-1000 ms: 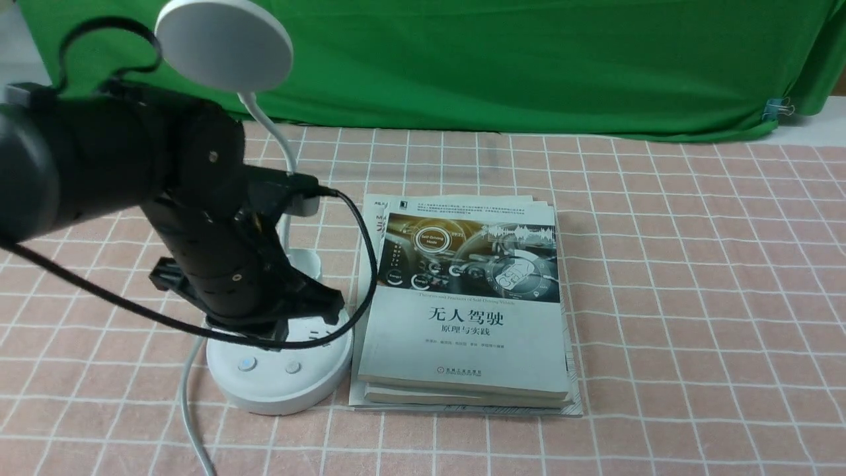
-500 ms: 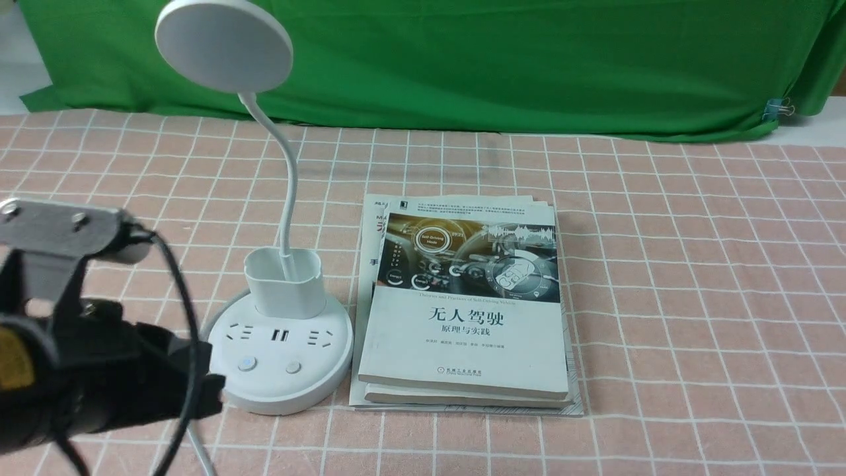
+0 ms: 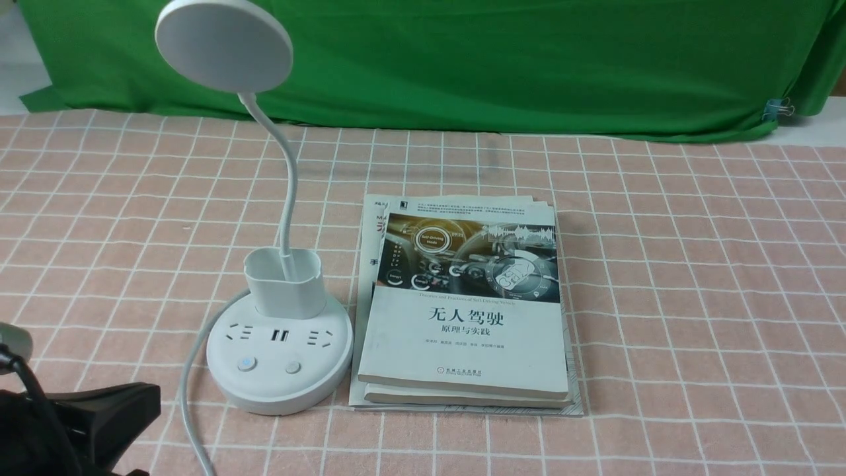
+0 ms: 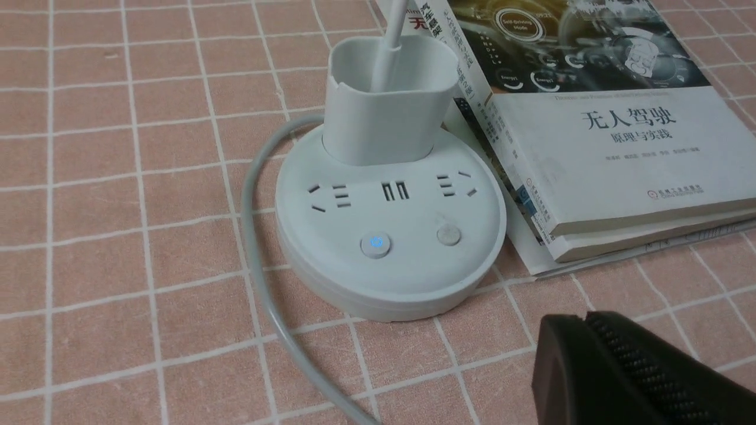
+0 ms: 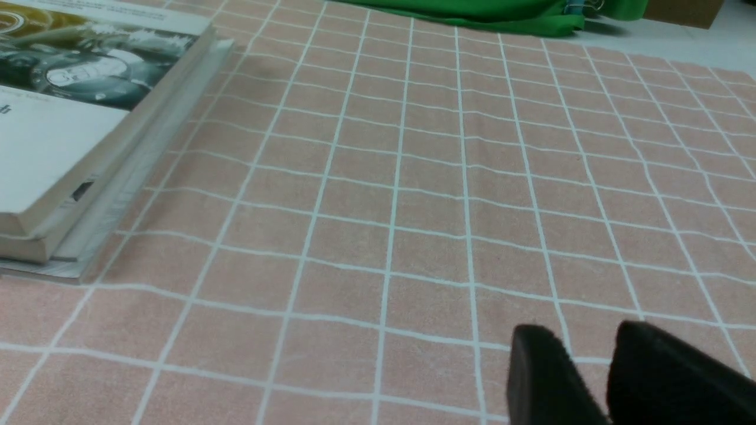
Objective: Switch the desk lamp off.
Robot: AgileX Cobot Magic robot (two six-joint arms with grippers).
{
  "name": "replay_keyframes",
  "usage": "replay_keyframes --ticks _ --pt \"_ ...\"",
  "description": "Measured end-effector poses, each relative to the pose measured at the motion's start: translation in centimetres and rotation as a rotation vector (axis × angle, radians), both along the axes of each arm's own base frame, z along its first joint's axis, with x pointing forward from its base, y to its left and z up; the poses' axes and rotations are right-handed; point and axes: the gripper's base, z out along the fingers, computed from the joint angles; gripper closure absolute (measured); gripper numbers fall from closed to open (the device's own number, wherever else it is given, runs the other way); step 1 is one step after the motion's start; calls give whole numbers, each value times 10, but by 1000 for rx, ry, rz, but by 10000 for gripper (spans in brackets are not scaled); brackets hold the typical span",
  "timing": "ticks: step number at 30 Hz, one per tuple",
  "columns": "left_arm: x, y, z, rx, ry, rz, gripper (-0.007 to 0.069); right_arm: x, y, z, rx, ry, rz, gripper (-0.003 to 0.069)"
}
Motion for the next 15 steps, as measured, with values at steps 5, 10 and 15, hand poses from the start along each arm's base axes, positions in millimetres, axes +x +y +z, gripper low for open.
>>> replay_keyframes --ticks 5,10,15 --pt "0 1 -1 26 -18 -2 619 0 0 0 0 0 0 419" --pt "-6 7 -8 62 -93 2 619 0 0 0 0 0 0 419" --pt "-30 24 -22 -12 -256 126 619 0 0 0 0 0 0 419"
